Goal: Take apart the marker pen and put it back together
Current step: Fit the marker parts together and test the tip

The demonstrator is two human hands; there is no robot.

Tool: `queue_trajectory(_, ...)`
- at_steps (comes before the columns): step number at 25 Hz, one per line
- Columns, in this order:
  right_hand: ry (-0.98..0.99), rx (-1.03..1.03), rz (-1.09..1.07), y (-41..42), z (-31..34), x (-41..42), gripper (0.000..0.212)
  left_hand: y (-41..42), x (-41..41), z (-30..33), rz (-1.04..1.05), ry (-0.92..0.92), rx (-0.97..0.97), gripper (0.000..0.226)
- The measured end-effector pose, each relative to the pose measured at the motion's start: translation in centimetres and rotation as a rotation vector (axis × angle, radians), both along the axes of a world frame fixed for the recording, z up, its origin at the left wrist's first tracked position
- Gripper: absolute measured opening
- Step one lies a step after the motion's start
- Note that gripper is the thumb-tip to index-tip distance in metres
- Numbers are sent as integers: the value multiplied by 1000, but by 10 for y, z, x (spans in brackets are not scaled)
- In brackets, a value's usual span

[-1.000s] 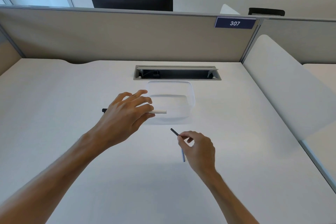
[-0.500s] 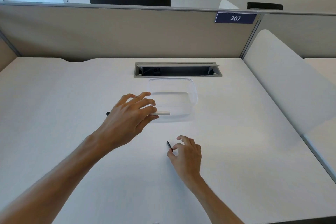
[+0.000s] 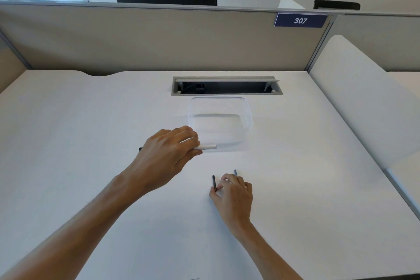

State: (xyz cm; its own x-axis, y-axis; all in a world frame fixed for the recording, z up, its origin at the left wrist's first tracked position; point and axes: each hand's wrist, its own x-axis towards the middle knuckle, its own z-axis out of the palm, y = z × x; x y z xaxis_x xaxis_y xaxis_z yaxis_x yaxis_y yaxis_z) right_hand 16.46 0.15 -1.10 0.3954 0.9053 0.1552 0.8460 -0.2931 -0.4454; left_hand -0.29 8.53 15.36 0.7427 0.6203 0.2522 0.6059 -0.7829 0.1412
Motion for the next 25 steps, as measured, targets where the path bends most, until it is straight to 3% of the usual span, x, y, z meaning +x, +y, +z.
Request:
queue_trajectory(6,60,128,-16,-2,4,6,18,-3,2,-5,9,-23,-23,29)
queue_trajectory(12,401,287,87,-5,25,12,5,-11,16,-12,29,1,-72,46)
queue_trajectory(16,774,186,220,-8,53,13,14,-20,30,-14,40,-26,-72,50)
queue_trajectory(22,1460,-50,254,-2,84,17,40,-33,55,-16,95,-197,-30,33)
queue_trajectory(25,1669,-57,292,-5,89,21,34,-36,63,-17,128,-289,-119,29)
